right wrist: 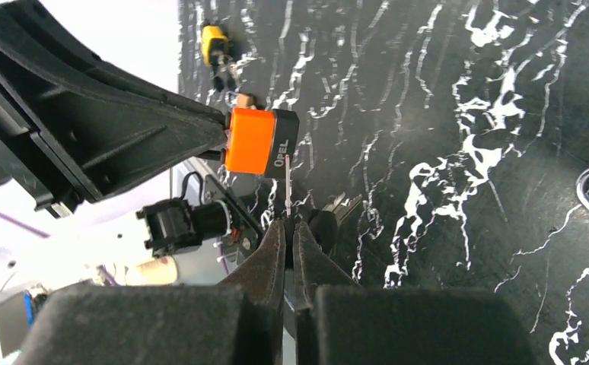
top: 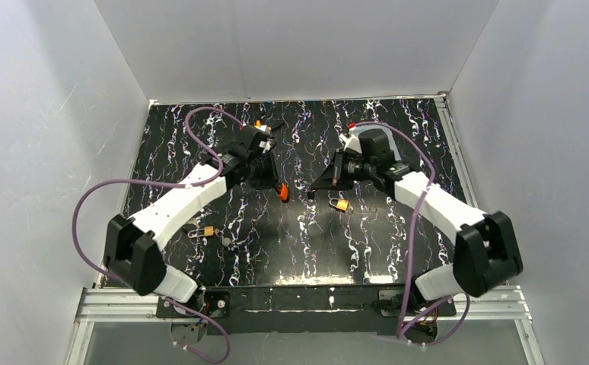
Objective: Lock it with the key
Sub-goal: Place the lock at the center of the board.
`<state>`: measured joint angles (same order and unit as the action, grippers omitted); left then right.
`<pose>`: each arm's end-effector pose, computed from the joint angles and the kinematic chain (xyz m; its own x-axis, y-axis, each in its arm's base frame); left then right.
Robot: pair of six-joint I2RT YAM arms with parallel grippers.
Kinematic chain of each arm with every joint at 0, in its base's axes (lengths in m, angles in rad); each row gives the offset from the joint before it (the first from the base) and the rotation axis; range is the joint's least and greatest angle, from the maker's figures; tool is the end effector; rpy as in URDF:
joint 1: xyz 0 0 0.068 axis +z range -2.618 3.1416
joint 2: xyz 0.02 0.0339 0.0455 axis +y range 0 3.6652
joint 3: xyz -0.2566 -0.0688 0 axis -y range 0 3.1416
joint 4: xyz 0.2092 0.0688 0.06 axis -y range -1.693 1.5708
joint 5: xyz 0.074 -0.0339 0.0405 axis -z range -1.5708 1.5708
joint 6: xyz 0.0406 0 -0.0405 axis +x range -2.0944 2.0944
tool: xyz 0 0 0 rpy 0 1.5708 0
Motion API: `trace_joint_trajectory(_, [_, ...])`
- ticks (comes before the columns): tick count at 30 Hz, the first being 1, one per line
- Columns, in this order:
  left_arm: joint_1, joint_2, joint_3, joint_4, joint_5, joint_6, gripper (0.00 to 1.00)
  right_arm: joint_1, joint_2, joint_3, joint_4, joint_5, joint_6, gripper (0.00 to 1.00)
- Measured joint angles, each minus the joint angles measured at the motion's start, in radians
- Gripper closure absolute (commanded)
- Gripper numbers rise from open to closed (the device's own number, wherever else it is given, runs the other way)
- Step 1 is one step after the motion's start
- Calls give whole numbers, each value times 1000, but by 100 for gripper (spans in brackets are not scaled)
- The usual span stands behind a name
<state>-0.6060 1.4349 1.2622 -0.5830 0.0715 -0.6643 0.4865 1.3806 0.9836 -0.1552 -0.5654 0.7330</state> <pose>0.2326 -0.1647 0.3124 -0.8204 -0.1796 -0.5428 0.1334 0.8630 -0.4873 0.2372 0.1500 0.2831 -0.8785 0.1745 -0.4447 -0.2828 0.5603 0.7785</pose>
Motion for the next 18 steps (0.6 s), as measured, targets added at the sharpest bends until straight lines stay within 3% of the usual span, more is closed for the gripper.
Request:
trace_joint_trajectory(10, [16, 204, -65, 131, -40, -32, 100, 55, 267, 107, 8, 82, 59, 99])
trace_joint_trajectory(18, [16, 268, -70, 161, -55, -30, 100, 97, 410, 185, 9, 134, 80, 99])
